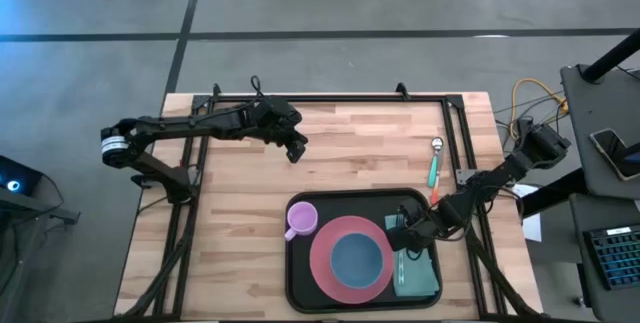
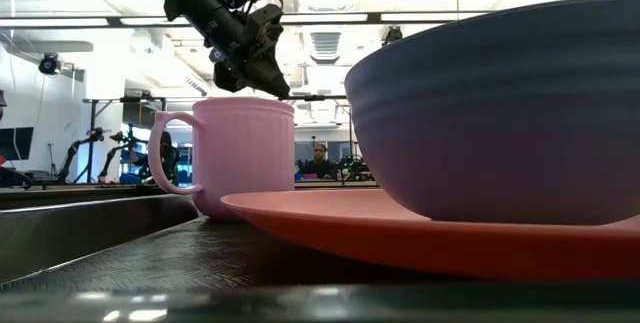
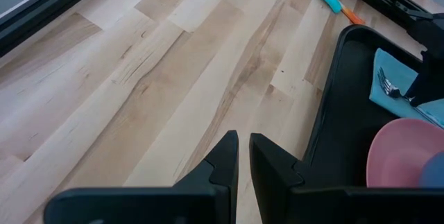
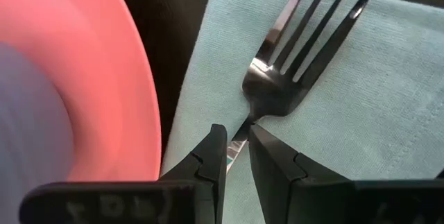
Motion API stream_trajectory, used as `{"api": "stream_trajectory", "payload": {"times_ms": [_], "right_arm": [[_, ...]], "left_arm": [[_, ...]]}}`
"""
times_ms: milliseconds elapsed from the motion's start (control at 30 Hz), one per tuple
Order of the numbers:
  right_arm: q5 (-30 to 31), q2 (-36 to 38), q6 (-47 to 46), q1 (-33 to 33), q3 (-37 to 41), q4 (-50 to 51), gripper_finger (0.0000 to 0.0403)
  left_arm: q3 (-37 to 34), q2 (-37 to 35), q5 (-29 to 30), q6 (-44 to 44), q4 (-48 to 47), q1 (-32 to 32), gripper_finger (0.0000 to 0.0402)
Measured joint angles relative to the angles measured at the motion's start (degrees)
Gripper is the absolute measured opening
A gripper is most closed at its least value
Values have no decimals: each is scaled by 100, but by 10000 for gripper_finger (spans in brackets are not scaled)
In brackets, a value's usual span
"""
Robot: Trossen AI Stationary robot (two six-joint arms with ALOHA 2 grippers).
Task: Set up tray
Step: Put the white patterned fork on the blue napkin, then adjust the black serving tray
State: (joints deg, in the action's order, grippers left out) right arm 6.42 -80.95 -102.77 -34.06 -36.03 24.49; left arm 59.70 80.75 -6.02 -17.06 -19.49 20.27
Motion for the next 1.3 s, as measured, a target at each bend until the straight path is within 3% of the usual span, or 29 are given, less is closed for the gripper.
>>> {"api": "stream_trajectory", "payload": {"times_ms": [533, 800, 1000, 1100, 1300], "right_arm": [[358, -2, 594, 290, 4, -585, 54], [1342, 419, -78, 267, 4, -182, 54], [2082, 1155, -655, 541, 3, 888, 54], [1805, 1435, -426, 781, 0, 1601, 54], [458, 1719, -73, 1064, 2, 3043, 53]], "left_arm": [[0, 0, 0, -63, 0, 0, 18], [0, -2, -2, -66, 2, 0, 18], [-2, -2, -2, -66, 0, 0, 18], [-2, -2, -2, -67, 0, 0, 18], [-2, -4, -4, -94, -11, 0, 18]]}}
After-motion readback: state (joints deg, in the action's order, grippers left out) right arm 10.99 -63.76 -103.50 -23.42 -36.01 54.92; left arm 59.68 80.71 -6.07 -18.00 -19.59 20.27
